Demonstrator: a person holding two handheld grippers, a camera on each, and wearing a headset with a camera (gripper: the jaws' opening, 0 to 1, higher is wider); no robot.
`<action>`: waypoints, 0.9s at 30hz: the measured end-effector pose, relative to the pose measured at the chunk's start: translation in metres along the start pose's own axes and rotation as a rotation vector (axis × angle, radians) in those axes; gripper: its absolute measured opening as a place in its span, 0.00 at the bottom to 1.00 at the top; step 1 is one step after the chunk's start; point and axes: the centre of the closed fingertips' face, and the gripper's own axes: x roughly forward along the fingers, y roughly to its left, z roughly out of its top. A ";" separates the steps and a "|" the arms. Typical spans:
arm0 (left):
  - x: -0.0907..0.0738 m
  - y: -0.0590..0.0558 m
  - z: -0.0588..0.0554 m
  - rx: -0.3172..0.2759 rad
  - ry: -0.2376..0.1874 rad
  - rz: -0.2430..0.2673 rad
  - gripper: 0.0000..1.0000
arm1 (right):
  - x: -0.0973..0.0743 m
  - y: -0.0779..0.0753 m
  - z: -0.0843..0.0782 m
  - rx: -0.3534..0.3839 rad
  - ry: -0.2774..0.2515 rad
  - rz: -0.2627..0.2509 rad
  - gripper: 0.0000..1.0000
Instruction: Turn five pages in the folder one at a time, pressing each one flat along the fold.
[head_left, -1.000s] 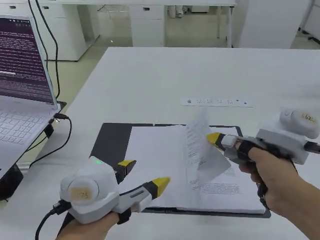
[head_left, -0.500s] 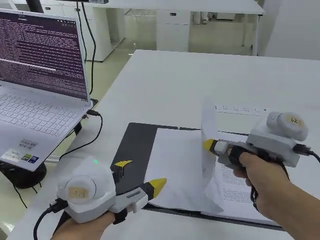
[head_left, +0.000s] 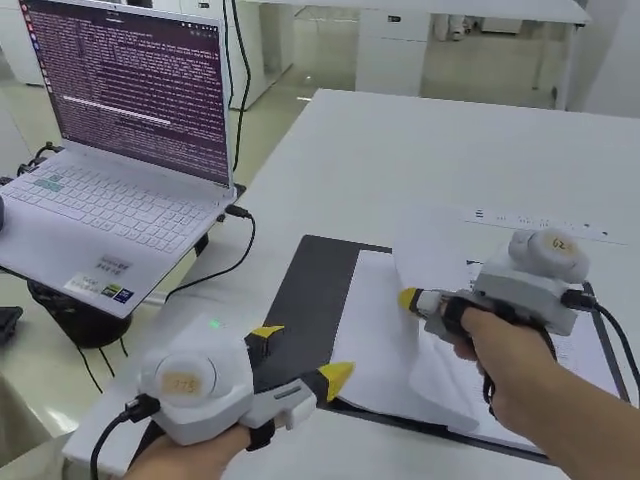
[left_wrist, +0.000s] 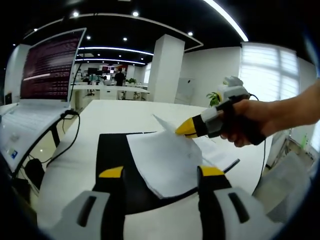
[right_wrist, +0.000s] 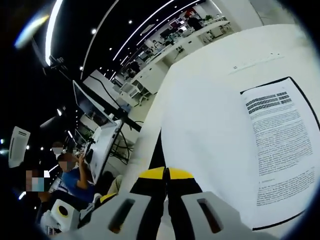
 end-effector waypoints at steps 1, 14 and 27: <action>-0.001 0.002 -0.001 -0.005 0.002 0.002 0.57 | 0.005 -0.002 -0.001 0.004 0.004 -0.003 0.00; -0.008 0.013 -0.020 -0.012 0.051 0.018 0.56 | 0.055 -0.017 -0.035 -0.028 0.154 -0.082 0.00; 0.007 0.008 -0.028 0.010 0.101 0.000 0.55 | 0.076 -0.023 -0.065 -0.107 0.239 -0.053 0.03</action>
